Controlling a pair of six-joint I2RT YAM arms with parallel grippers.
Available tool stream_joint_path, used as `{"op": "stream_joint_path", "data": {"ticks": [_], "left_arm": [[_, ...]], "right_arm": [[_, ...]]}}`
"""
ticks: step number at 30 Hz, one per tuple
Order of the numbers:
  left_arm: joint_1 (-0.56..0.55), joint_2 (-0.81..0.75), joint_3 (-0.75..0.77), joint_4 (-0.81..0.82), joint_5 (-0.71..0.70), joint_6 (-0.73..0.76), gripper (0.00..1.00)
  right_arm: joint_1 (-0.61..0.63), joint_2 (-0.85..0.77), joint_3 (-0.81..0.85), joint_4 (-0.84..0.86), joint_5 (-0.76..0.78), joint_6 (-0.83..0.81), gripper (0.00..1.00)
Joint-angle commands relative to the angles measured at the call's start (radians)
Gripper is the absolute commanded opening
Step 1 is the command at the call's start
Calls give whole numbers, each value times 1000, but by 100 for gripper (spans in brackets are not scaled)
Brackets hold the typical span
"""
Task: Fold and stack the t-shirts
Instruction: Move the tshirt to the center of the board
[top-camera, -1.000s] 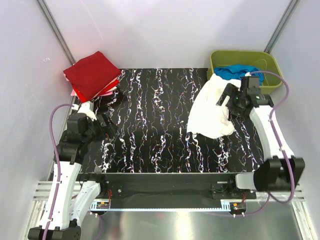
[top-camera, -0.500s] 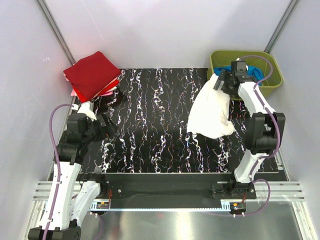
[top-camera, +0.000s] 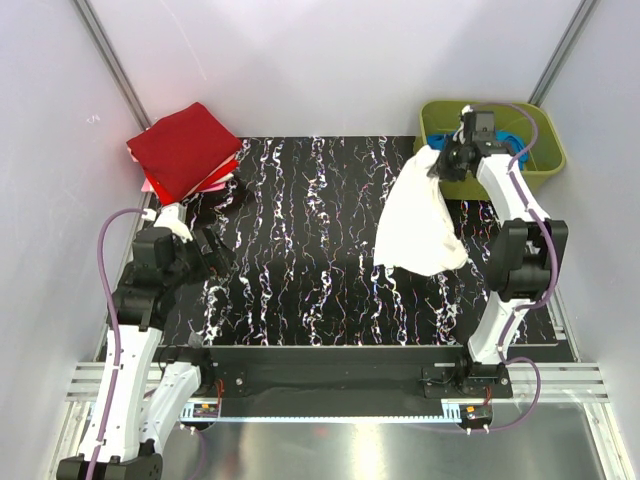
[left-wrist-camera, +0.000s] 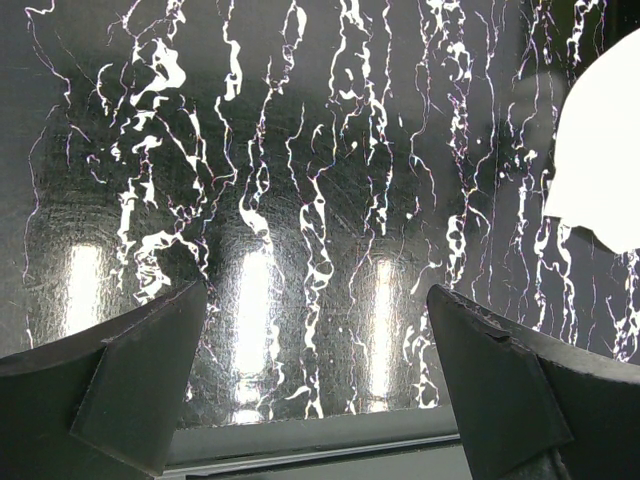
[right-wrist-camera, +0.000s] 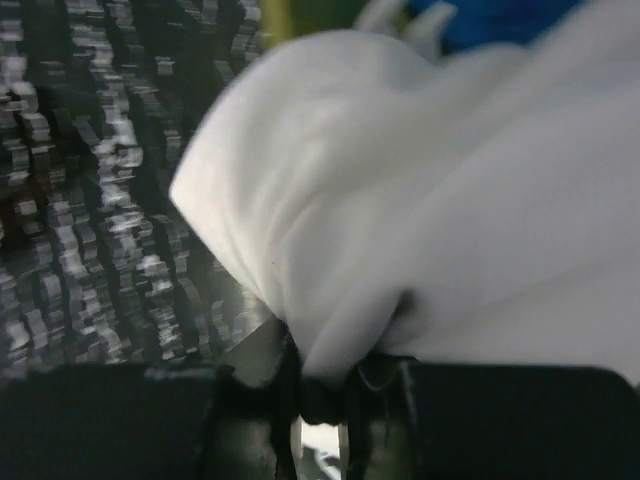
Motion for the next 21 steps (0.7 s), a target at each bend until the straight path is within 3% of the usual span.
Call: {"op": "stream_joint_path", "data": {"ticks": [1, 4, 6, 9, 12, 15, 17, 18, 19, 20, 21], "left_arm": [[6, -15, 1, 44, 5, 1, 99], [6, -17, 2, 44, 2, -2, 99], [6, -15, 2, 42, -1, 0, 99], [6, -14, 2, 42, -3, -3, 99], [6, -12, 2, 41, -6, -3, 99], [6, -12, 2, 41, -6, -3, 99], [6, -8, 2, 41, -7, -3, 99], [6, -5, 2, 41, -4, -3, 99], [6, -2, 4, 41, -4, -3, 99], [6, 0, 4, 39, -4, -3, 99], [6, 1, 4, 39, -4, -3, 99]], "right_arm": [[1, -57, 188, 4, -351, 34, 0], [64, -43, 363, -17, -557, 68, 0], [185, -22, 594, -135, -575, -2, 0], [280, 14, 782, -204, -551, -12, 0], [273, -40, 684, -108, -499, 60, 0], [273, -159, 474, -62, -363, 66, 11], [268, -212, 334, -51, -284, 102, 55], [267, -263, 172, -56, -228, 129, 75], [255, -287, 89, -68, -81, 164, 91], [236, -307, 3, -86, -39, 232, 99], [212, -328, -164, -88, -29, 253, 100]]}}
